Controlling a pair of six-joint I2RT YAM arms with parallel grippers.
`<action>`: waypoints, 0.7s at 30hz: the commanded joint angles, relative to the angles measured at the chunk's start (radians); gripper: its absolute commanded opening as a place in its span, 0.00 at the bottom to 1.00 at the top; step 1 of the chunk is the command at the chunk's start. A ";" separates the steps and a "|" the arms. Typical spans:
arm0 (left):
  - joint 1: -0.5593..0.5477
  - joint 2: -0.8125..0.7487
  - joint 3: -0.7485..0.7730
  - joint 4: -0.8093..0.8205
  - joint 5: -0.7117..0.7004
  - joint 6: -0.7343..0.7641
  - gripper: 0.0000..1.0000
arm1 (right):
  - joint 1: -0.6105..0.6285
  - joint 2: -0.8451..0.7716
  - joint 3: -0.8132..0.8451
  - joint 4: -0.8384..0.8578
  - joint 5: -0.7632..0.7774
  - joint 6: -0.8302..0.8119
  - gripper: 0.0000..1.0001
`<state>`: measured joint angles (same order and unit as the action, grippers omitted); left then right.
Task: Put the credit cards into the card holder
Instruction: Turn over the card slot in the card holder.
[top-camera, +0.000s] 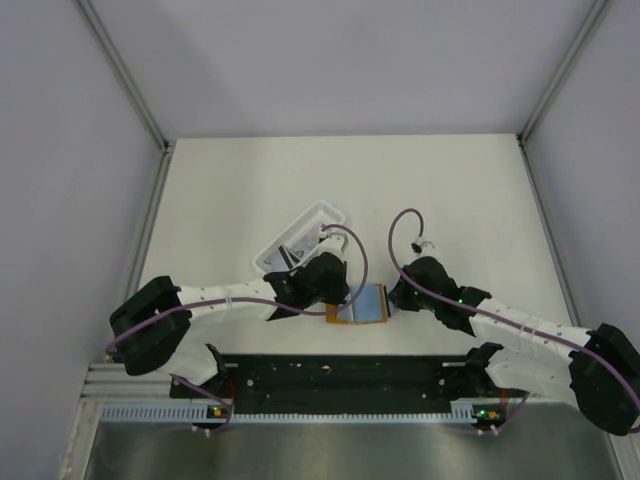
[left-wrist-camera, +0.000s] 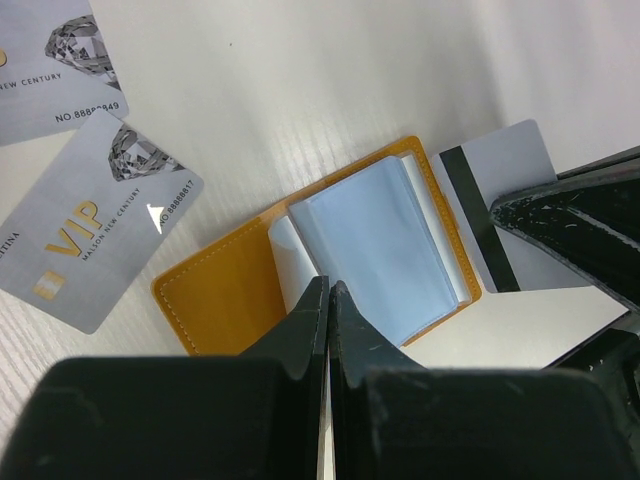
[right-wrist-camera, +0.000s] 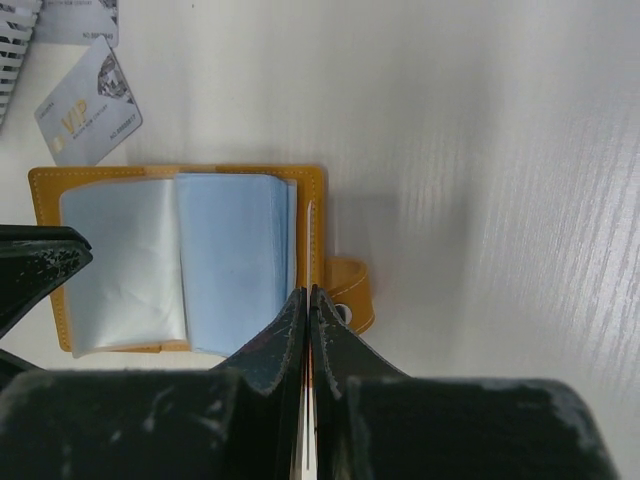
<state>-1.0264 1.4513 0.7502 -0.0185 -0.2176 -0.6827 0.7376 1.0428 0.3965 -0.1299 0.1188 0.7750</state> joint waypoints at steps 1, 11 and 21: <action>-0.001 0.009 0.035 0.043 0.009 -0.001 0.00 | 0.003 -0.070 -0.001 0.009 0.047 0.007 0.00; -0.001 0.030 0.058 0.046 0.024 -0.002 0.00 | 0.002 0.003 -0.024 0.079 0.007 0.023 0.00; -0.008 0.040 0.069 0.069 0.049 0.009 0.00 | 0.012 0.052 -0.027 0.059 0.048 0.020 0.00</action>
<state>-1.0283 1.4818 0.7731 -0.0036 -0.1936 -0.6823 0.7387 1.0756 0.3729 -0.0650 0.1314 0.7952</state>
